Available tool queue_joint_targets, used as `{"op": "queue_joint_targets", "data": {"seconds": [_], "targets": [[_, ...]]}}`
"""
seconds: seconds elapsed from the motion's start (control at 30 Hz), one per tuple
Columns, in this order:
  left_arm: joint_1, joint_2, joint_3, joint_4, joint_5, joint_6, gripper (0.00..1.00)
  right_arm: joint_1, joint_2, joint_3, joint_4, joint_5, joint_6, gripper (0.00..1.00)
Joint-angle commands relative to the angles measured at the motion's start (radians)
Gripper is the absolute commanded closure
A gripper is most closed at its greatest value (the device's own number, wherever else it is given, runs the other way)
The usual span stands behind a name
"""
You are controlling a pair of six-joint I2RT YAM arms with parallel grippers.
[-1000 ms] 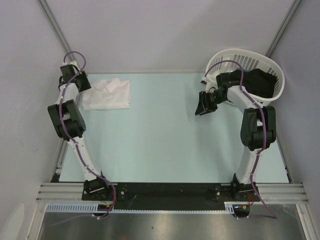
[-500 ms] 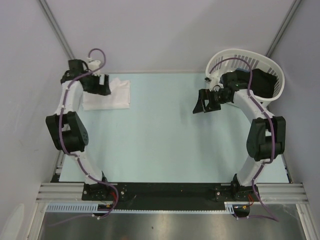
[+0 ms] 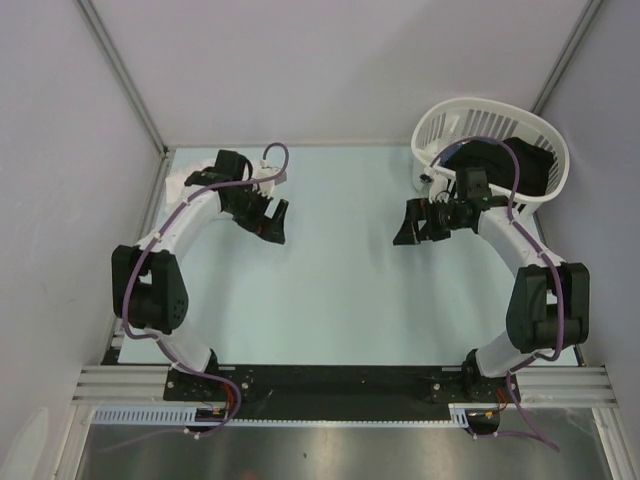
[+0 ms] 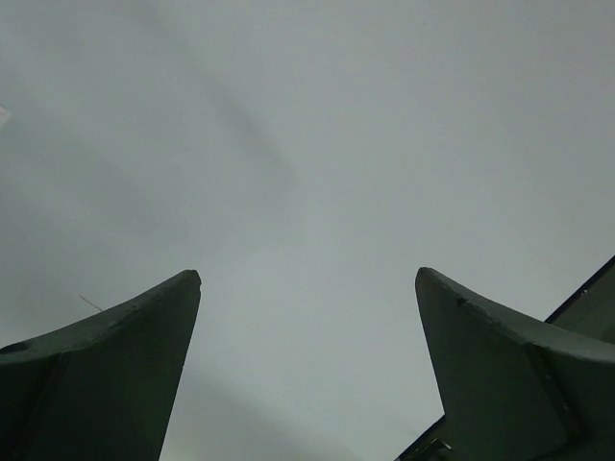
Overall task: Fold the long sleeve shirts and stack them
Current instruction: Neatly place the folded shirt to the corner
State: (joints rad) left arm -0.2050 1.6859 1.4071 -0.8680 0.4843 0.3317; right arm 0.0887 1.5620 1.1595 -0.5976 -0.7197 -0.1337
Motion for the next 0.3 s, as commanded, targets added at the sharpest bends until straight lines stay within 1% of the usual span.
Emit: {"op": "queue_joint_targets", "data": {"seconds": [0.0,0.13,0.27], "targets": [[0.004,-0.031,-0.031,0.058,-0.039,-0.074,0.01,-0.001,-0.091,-0.083,0.068,0.012,-0.021,0.00],[0.004,-0.045,-0.069,0.090,-0.062,-0.102,0.01,-0.003,-0.122,-0.110,0.073,0.023,-0.024,0.00],[0.010,-0.083,-0.108,0.147,-0.078,-0.140,0.01,-0.001,-0.126,-0.093,0.076,0.029,-0.023,0.00]]}}
